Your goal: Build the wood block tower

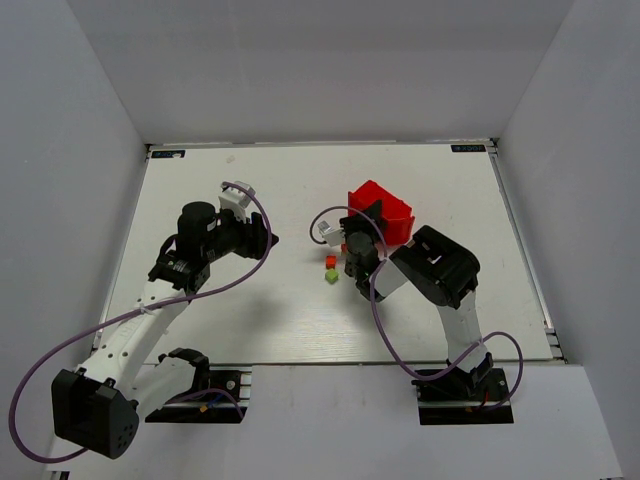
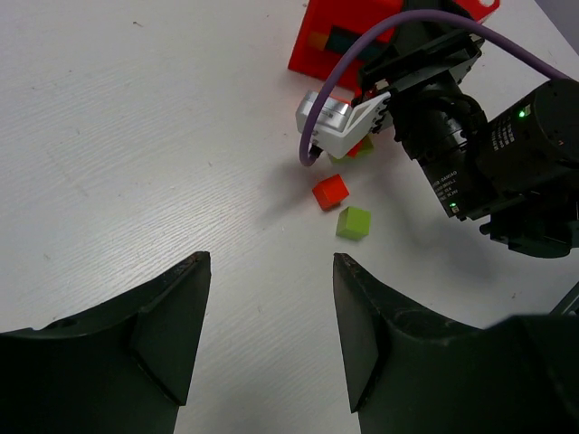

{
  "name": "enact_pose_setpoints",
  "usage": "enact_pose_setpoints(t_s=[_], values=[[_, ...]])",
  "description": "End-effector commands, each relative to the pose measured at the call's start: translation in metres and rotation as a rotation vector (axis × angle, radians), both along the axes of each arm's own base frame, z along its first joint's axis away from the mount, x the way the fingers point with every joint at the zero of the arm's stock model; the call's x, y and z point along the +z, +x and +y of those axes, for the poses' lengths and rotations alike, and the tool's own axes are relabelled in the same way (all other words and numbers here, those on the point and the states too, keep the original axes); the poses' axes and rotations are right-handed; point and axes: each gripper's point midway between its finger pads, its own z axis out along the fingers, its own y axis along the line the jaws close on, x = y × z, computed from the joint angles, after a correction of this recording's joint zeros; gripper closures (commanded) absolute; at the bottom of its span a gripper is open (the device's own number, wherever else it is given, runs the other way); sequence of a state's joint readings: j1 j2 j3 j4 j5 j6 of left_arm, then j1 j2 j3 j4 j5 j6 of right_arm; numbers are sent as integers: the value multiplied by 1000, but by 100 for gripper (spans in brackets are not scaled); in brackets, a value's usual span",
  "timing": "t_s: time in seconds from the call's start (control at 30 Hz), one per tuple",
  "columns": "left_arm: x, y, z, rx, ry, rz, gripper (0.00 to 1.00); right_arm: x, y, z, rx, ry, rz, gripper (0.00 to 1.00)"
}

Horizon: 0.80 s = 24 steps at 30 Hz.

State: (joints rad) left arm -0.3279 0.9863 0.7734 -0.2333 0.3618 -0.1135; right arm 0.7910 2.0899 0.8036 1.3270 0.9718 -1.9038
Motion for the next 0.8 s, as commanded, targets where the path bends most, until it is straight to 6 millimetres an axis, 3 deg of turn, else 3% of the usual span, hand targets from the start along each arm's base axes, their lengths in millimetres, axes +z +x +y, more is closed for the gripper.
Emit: enact_pose_setpoints(t_s=[0.0, 0.03, 0.13, 0.27, 0.33, 0.43, 0.5, 0.53, 0.77], values=[[13, 0, -1, -3, -13, -30, 33, 74, -23, -27, -27, 376, -378, 59], [13, 0, -1, -3, -13, -30, 33, 75, -24, -26, -25, 378, -378, 54], [13, 0, -1, -6, -7, -35, 33, 75, -25, -28, -21, 384, -373, 52], [13, 0, -1, -6, -7, -35, 33, 83, -28, -29, -22, 423, -387, 37], [13, 0, -1, -6, -7, -35, 33, 87, -28, -29, -24, 440, -393, 37], [10, 1, -1, -6, -4, -27, 33, 95, -28, -30, -19, 495, -384, 42], [10, 1, -1, -6, -4, -27, 33, 88, -26, -32, -29, 507, -350, 49], [10, 1, -1, -6, -4, -27, 33, 83, -26, -34, -37, 499, -334, 57], [8, 1, 0, 3, 3, -19, 33, 60, -22, -31, -37, 463, -253, 90]])
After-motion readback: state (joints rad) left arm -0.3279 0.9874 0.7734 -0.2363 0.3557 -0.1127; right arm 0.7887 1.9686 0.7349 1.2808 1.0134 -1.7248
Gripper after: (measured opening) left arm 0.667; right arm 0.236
